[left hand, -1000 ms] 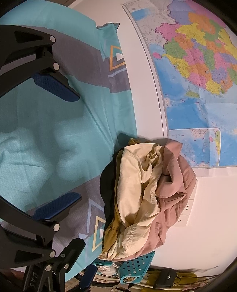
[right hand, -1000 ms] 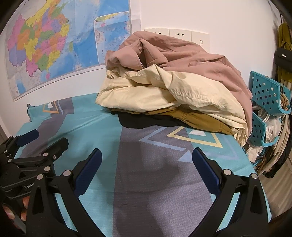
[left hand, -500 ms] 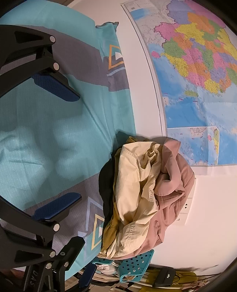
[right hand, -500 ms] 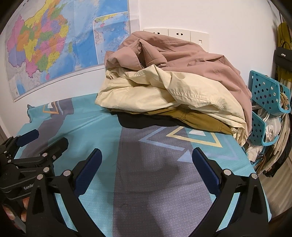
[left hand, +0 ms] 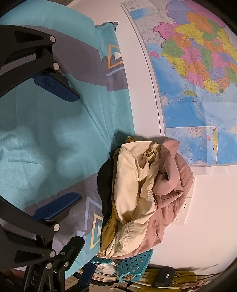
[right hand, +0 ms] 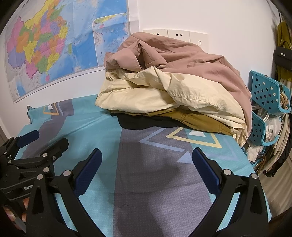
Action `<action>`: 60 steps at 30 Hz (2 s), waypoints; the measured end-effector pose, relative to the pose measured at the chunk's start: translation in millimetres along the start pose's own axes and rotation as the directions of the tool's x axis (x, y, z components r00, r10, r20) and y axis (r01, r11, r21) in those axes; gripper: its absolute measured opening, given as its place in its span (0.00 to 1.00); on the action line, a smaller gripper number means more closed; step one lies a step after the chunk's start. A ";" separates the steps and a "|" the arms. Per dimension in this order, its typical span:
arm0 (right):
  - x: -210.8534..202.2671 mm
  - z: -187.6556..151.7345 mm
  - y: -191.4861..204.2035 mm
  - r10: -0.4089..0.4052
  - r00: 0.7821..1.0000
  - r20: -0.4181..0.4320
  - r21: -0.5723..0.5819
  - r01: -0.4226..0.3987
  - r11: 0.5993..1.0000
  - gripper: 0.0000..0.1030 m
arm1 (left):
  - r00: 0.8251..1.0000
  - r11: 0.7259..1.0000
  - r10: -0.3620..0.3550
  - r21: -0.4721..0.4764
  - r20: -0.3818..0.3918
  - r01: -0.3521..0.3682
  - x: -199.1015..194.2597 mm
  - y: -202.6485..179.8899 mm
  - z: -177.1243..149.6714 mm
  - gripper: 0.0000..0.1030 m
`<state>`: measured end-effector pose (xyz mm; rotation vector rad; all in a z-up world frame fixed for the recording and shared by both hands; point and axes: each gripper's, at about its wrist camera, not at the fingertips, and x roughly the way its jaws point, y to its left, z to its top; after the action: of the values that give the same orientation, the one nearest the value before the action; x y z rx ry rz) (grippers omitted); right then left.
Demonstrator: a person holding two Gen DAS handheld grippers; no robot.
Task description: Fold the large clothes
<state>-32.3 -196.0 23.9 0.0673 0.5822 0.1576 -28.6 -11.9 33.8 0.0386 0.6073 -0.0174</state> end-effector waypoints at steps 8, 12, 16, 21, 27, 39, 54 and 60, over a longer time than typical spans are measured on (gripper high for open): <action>-0.8 0.0 0.2 -0.004 1.000 0.001 0.001 0.004 1.000 0.95 | 1.000 1.000 -0.006 0.000 0.001 0.006 -0.5 0.6 -0.4 0.93; -0.7 -0.3 -0.3 -0.002 1.000 0.002 0.003 0.002 1.000 0.95 | 1.000 1.000 -0.008 0.000 0.000 0.008 -0.2 1.0 -0.3 0.93; -0.4 -0.4 -0.5 -0.002 1.000 0.001 0.001 0.002 1.000 0.95 | 1.000 1.000 -0.011 -0.003 0.001 0.011 -0.4 1.8 -0.5 0.93; -1.4 0.1 -0.8 0.000 1.000 0.002 0.002 0.000 1.000 0.95 | 1.000 1.000 -0.015 -0.002 0.000 0.015 -0.1 2.0 -0.6 0.93; -1.2 0.8 -1.6 0.000 1.000 0.005 0.002 0.000 1.000 0.95 | 1.000 1.000 -0.015 0.000 -0.001 0.015 0.7 1.3 -0.8 0.93; 0.7 4.9 -3.2 0.002 1.000 0.019 -0.004 -0.002 1.000 0.95 | 1.000 1.000 -0.024 0.000 -0.008 0.024 6.3 -2.5 1.8 0.93; 9.6 24.6 -3.4 0.036 0.998 0.057 -0.079 -0.032 0.996 0.95 | 0.997 0.998 -0.060 -0.035 -0.043 0.059 28.6 7.6 14.5 0.93; 37.3 68.9 6.8 -0.018 0.995 0.097 -0.224 0.039 0.974 0.95 | 0.998 0.999 -0.040 -0.026 -0.058 0.039 57.0 21.5 34.1 0.93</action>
<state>35.6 -184.4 61.9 -0.1537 0.4676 0.1908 38.2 7.9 29.9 0.0030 0.6663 -0.0469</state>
